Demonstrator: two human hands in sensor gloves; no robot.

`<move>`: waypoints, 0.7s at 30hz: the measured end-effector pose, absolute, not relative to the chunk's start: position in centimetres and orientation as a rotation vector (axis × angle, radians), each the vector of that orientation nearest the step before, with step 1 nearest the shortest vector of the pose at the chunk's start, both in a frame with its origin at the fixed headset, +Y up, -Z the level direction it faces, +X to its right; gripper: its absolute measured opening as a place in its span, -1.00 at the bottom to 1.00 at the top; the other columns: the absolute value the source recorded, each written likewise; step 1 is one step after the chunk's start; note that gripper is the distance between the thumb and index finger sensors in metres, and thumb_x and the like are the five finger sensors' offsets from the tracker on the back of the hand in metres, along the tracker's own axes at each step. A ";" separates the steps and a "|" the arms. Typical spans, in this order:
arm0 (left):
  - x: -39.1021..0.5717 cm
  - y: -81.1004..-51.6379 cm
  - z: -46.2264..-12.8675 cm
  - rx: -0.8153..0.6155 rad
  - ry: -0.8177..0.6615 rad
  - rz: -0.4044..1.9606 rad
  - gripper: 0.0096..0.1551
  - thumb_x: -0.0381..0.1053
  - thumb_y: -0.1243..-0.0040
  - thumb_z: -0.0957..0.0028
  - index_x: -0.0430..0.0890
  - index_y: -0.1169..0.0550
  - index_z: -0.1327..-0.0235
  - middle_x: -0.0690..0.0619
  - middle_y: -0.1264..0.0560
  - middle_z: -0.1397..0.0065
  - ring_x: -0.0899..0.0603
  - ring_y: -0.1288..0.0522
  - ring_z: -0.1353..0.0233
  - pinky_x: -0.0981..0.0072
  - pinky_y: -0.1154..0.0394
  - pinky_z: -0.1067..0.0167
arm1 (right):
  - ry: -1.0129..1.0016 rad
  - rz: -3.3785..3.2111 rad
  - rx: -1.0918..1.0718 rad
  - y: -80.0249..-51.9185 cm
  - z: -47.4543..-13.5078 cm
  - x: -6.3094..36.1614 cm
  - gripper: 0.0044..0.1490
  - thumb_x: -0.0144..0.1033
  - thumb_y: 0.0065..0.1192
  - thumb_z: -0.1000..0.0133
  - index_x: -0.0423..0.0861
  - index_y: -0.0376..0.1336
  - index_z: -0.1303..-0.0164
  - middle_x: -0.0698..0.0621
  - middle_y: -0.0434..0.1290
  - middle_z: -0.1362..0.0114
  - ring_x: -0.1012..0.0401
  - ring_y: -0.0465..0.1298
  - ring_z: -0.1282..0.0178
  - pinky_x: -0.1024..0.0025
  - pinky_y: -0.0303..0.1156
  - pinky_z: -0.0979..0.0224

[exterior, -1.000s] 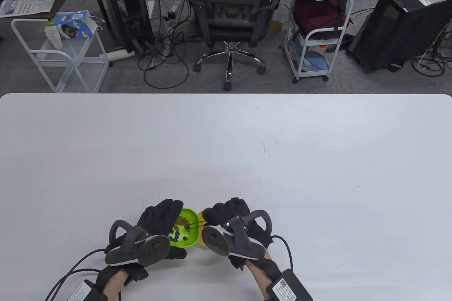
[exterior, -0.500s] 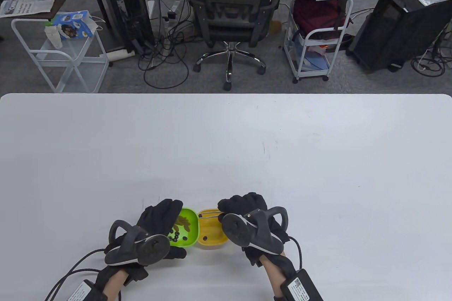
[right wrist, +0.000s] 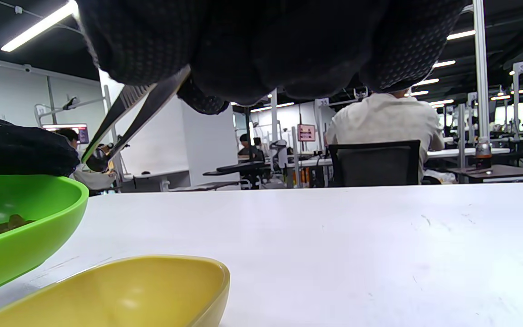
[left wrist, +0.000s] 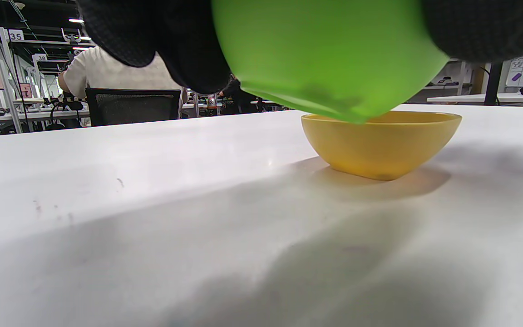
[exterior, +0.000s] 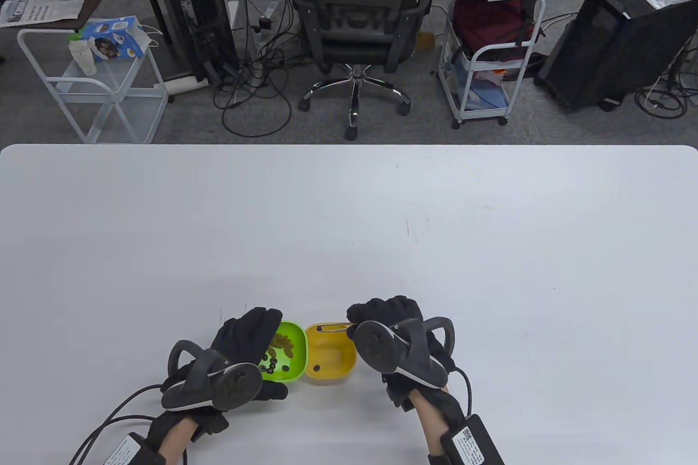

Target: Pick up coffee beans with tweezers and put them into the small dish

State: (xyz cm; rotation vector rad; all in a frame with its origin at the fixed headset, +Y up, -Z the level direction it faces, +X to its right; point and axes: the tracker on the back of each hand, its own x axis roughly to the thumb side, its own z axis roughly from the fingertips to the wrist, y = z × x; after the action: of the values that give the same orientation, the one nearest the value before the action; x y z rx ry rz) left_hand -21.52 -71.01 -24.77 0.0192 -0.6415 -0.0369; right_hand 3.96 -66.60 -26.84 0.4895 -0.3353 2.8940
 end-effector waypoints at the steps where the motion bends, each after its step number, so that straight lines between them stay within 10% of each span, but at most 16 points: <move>1: -21.5 -71.0 -24.8 0.020 -0.642 -0.037 0.45 0.52 -0.15 0.27 -0.40 -0.18 -0.72 -0.48 -0.31 -0.67 -0.38 -0.56 -0.49 -0.37 -0.44 -0.45 | -0.334 2.893 0.487 -66.6 -26.8 4.0 -0.48 -0.05 0.22 0.07 0.07 0.44 -0.07 0.19 0.57 0.07 0.23 0.60 0.19 -0.06 0.44 -0.51; 21: -21.5 -71.0 -24.7 0.023 -0.644 -0.038 0.46 0.52 -0.16 0.27 -0.40 -0.18 -0.72 -0.48 -0.31 -0.67 -0.38 -0.56 -0.49 -0.37 -0.44 -0.45 | -0.378 2.823 0.672 -67.0 -25.7 1.3 -0.44 -0.03 0.24 0.08 0.04 0.44 -0.09 0.19 0.58 0.09 0.23 0.61 0.21 -0.05 0.46 -0.48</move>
State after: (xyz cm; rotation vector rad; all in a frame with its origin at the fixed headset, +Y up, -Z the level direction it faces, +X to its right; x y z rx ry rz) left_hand -21.49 -70.98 -24.73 0.0232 -0.6435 -0.0384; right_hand 1.33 -66.97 -25.72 0.6722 -0.3779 2.8232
